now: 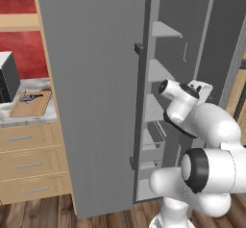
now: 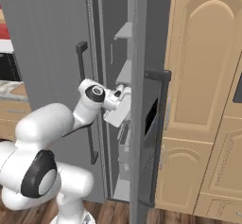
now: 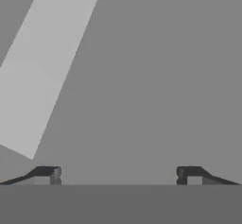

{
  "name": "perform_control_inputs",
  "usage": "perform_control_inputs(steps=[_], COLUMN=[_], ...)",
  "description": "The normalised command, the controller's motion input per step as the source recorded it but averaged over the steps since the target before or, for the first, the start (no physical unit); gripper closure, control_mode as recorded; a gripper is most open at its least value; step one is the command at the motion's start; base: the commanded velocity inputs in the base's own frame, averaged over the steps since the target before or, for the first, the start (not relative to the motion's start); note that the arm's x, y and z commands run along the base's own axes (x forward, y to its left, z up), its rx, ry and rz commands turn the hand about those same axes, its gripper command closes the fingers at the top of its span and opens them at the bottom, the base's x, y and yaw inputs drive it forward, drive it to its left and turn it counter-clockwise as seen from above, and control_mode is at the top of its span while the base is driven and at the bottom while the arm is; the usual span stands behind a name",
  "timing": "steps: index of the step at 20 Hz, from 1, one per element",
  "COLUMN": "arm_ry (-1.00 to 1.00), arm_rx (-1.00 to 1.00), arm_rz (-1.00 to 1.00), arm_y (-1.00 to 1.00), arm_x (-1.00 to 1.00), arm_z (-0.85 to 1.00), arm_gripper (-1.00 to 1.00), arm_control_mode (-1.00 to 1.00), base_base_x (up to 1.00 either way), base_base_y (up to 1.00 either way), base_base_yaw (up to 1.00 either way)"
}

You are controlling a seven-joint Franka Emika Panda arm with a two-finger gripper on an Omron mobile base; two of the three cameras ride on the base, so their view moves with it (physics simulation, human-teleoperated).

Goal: Retrieve a lemon from the fridge and place it on the cutting board with the fish.

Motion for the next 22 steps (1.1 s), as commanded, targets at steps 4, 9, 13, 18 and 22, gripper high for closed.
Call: perform_control_inputs(steps=[4,9,13,18,22], arm_ry=[0.03,-0.07,-0.13,-0.22,-0.38], arm_rx=[0.00,0.01,0.10,0.47,0.68], arm_rz=[-0.12,-0.01,-0.03,-0.16,-0.24], arm_y=[-1.00,0.10,1.00,0.97,0.84], arm_x=[-0.46,-0.58,-0.19,0.00,0.00], arm_z=[-0.25,0.00,0.20,0.02,0.00], arm_gripper=[-1.00,-1.00,-1.00,-1.00,-1.00], arm_control_mode=[-1.00,-1.00,-1.00,-1.00,-1.00], base_base_x=[0.00,0.00,0.00,0.00,0.00], base_base_y=[0.00,0.00,0.00,0.00,0.00], base_base_yaw=[0.00,0.00,0.00,0.00,0.00])
